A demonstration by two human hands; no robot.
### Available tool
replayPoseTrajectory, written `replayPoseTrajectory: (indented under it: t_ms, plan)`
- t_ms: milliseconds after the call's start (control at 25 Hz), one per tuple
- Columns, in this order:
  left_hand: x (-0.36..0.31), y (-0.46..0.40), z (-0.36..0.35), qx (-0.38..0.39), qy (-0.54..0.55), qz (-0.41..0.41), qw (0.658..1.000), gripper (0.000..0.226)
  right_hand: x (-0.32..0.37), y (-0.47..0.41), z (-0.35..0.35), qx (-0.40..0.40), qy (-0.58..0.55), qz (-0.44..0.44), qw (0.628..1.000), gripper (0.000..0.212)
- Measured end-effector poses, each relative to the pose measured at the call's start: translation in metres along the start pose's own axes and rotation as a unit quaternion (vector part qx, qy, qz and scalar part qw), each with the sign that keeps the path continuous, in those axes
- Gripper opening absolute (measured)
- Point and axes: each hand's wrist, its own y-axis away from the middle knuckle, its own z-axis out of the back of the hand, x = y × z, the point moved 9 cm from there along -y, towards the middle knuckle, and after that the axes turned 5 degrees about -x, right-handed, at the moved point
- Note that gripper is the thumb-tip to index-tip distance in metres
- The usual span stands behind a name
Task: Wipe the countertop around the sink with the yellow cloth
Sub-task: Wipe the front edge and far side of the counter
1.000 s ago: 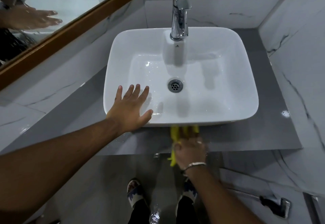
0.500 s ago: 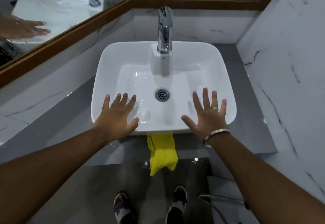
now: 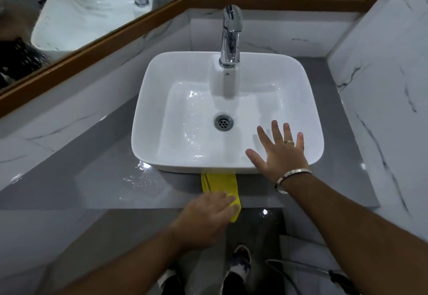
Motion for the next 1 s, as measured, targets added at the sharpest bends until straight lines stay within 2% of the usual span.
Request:
replayPoseTrajectory:
  t_ms: [80, 160, 200, 280, 320, 400, 440, 520, 600, 640, 680, 760, 800, 840, 880, 960, 1000]
  plan:
    - [0.004, -0.007, -0.054, 0.113, -0.017, 0.046, 0.992, 0.044, -0.001, -0.002, -0.003, 0.012, 0.0, 0.004, 1.0, 0.083]
    - [0.029, 0.001, -0.091, 0.22, 0.019, 0.089, 0.971, 0.05, 0.0, -0.002, -0.006, 0.024, 0.002, 0.008, 1.0, 0.08]
    - [0.046, 0.022, -0.091, 0.24, 0.02, 0.111, 0.964, 0.051, 0.003, -0.003, -0.007, 0.024, 0.005, 0.012, 1.0, 0.079]
    - [0.092, 0.067, -0.064, 0.172, -0.015, 0.166, 0.971, 0.052, 0.004, -0.004, -0.006, 0.027, 0.013, 0.013, 0.999, 0.075]
    - [0.124, 0.094, -0.046, 0.129, -0.029, 0.225, 0.965, 0.057, 0.006, -0.004, -0.006, 0.031, 0.013, 0.011, 0.999, 0.074]
    - [0.169, 0.146, -0.005, 0.078, -0.061, 0.342, 0.935, 0.067, 0.027, -0.007, -0.005, 0.038, 0.009, 0.022, 0.999, 0.074]
    - [0.175, 0.151, 0.0, 0.086, -0.077, 0.356, 0.927, 0.068, 0.05, -0.009, -0.005, 0.043, -0.002, 0.041, 0.998, 0.075]
    - [0.157, 0.133, -0.015, 0.148, -0.045, 0.292, 0.944, 0.057, 0.123, -0.015, -0.006, 0.051, -0.051, 0.085, 0.994, 0.075]
    - [0.143, 0.116, -0.027, 0.123, -0.052, 0.21, 0.968, 0.051, 0.2, -0.02, -0.007, 0.049, -0.099, 0.116, 0.987, 0.075]
    - [0.157, 0.12, -0.022, 0.107, -0.05, 0.224, 0.968, 0.052, 0.23, -0.022, -0.007, 0.044, -0.109, 0.127, 0.985, 0.073]
    - [0.185, 0.135, -0.013, 0.092, -0.044, 0.283, 0.954, 0.055, 0.251, -0.025, -0.008, 0.044, -0.108, 0.133, 0.984, 0.072]
    - [0.242, 0.189, 0.01, 0.107, -0.053, 0.443, 0.888, 0.06, 0.26, -0.03, -0.01, 0.048, -0.091, 0.124, 0.987, 0.071]
    - [0.259, 0.213, 0.019, 0.113, -0.074, 0.48, 0.867, 0.061, 0.258, -0.032, -0.01, 0.046, -0.083, 0.118, 0.988, 0.07]
    - [0.262, 0.221, 0.024, 0.112, -0.099, 0.467, 0.871, 0.063, 0.256, -0.032, -0.009, 0.04, -0.076, 0.118, 0.989, 0.068]
    - [0.254, 0.215, 0.028, 0.102, -0.125, 0.407, 0.899, 0.063, 0.255, -0.032, -0.009, 0.035, -0.069, 0.12, 0.99, 0.067]
    - [0.225, 0.192, 0.02, 0.094, -0.089, 0.277, 0.952, 0.055, 0.26, -0.033, -0.008, 0.035, -0.062, 0.123, 0.99, 0.067]
    - [0.218, 0.18, 0.011, 0.105, -0.059, 0.24, 0.963, 0.059, 0.262, -0.033, -0.008, 0.039, -0.062, 0.122, 0.99, 0.067]
